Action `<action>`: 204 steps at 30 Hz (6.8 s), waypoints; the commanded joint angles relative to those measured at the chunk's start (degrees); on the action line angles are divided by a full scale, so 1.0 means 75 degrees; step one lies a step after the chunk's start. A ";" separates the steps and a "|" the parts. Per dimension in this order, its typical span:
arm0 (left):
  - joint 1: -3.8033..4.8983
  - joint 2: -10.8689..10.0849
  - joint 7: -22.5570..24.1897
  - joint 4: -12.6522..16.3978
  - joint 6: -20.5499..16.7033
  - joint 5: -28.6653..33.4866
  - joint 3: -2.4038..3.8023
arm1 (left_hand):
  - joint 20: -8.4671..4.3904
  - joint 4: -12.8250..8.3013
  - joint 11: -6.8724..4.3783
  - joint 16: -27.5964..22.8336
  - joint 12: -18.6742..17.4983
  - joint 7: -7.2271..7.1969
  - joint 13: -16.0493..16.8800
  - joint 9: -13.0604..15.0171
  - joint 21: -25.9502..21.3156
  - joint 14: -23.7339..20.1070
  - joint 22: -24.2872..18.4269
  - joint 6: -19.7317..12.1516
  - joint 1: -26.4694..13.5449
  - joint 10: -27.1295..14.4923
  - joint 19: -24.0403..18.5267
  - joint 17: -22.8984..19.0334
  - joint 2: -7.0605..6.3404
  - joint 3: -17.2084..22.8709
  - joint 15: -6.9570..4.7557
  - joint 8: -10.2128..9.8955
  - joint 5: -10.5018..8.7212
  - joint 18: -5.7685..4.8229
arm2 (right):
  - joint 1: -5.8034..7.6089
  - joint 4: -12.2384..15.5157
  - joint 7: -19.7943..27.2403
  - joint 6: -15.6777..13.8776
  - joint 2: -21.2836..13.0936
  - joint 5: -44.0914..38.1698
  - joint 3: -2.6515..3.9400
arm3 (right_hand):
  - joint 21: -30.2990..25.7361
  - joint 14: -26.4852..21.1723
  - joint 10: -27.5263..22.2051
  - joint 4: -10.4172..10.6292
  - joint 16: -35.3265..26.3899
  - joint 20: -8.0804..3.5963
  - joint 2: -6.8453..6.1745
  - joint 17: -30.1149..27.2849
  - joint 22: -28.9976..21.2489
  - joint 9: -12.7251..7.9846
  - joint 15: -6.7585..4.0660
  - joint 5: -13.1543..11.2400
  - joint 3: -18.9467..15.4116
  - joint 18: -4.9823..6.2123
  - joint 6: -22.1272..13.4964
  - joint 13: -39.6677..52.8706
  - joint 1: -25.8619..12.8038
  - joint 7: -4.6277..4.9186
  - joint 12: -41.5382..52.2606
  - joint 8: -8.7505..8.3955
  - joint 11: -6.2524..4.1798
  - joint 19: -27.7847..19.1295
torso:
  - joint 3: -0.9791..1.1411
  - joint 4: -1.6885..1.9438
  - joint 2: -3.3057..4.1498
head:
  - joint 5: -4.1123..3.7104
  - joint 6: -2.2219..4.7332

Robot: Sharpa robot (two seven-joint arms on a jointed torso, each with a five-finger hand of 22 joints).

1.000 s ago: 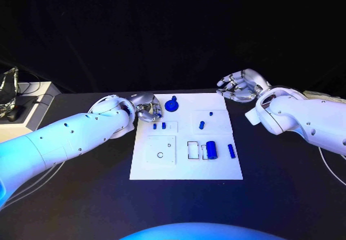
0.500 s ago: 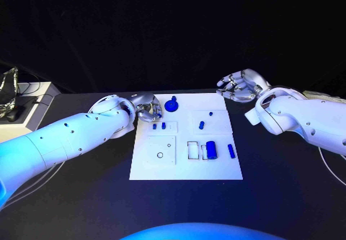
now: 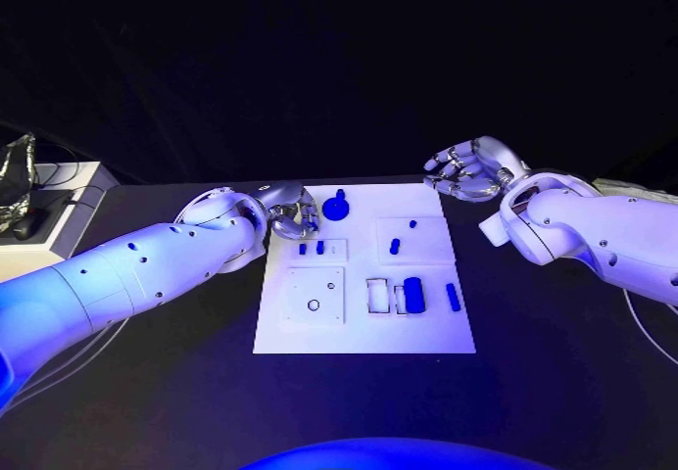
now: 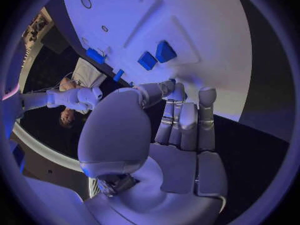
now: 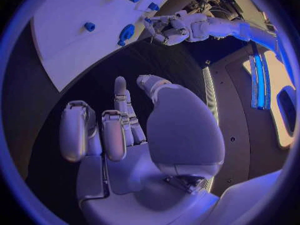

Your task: Assemble the parts on the task board

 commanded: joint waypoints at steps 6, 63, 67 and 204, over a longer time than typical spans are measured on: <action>0.0008 0.0044 -0.0033 0.0028 0.0178 -0.0096 0.0003 | -0.0003 -0.0015 -0.0023 0.0036 0.0008 -0.0029 0.0002 0.1114 -0.0022 -0.0001 -0.0041 0.0081 -0.0001 -0.0030 0.0001 -0.0029 0.0048 -0.0062 0.0001 0.0270 0.0034 -0.0065 | 0.0000 0.0010 0.0074 0.0053 0.0001 -0.0057 0.0004 | -0.0026 0.0447 0.0054 -0.0021 0.0028 0.0003 0.0013 0.0428 0.0793 0.0011 0.0039 0.0001 0.0007 -0.0020 0.0072 -0.0006 -0.0073 -0.0003 -0.0044 -0.0028 -0.0001 0.0073 | 0.0000 -0.0003 0.0001 | -0.0006 -0.0009; 0.0016 0.0065 0.0065 0.0060 -0.0014 -0.0254 -0.0008 | -0.0032 -0.0140 -0.0080 0.0184 0.0245 -0.0028 0.0058 0.1288 -0.0053 0.0089 -0.0039 -0.0018 0.0165 0.0100 -0.0023 0.0306 -0.0397 -0.0375 -0.0039 0.0298 0.0039 -0.0066 | 0.0000 0.0029 0.0163 -0.0056 0.0019 -0.0029 0.0004 | -0.0027 0.0445 0.0059 -0.0036 0.0026 0.0005 0.0035 0.0425 0.0803 0.0032 0.0044 0.0011 0.0021 -0.0021 0.0076 -0.0058 -0.0108 0.0003 -0.0117 -0.0062 0.0007 0.0075 | -0.0006 -0.0016 0.0014 | -0.0018 -0.0090; 0.0015 0.0088 0.0048 0.0047 0.0032 -0.0246 -0.0021 | -0.0020 -0.0092 -0.0062 0.0185 0.0276 -0.0007 0.0067 0.1246 -0.0105 0.0053 -0.0083 -0.0176 0.0186 0.0063 -0.0070 0.0283 -0.0378 -0.0417 -0.0025 0.0188 0.0041 -0.0058 | 0.0000 0.0041 0.0160 -0.0057 0.0011 -0.0029 0.0004 | -0.0027 0.0445 0.0059 -0.0036 0.0026 0.0005 0.0035 0.0425 0.0803 0.0032 0.0044 0.0011 0.0021 -0.0021 0.0076 -0.0058 -0.0108 0.0003 -0.0117 -0.0062 0.0007 0.0075 | -0.0003 -0.0013 0.0012 | -0.0026 -0.0096; -0.0861 -0.2375 0.2391 0.1760 0.0901 0.8958 0.1290 | 0.0923 0.1432 0.0725 -0.6961 -0.3869 0.0577 -0.2422 -0.0664 -0.6127 -0.2412 -0.4229 -0.0942 0.1150 0.0773 -0.0935 -0.5211 -0.0161 -0.2649 0.0865 -0.0090 0.0037 0.0096 | -0.0304 -0.0421 -0.2352 0.1937 0.0915 -0.7123 -0.0102 | -0.0428 0.0380 -0.0445 -0.1082 -0.0097 0.0153 -0.0036 0.0172 0.0693 -0.0548 0.0233 -0.1306 0.0384 0.0048 0.0406 -0.1743 0.0373 0.0053 -0.1686 -0.0432 0.0224 -0.0039 | -0.0016 0.0008 0.0008 | -0.0681 0.0240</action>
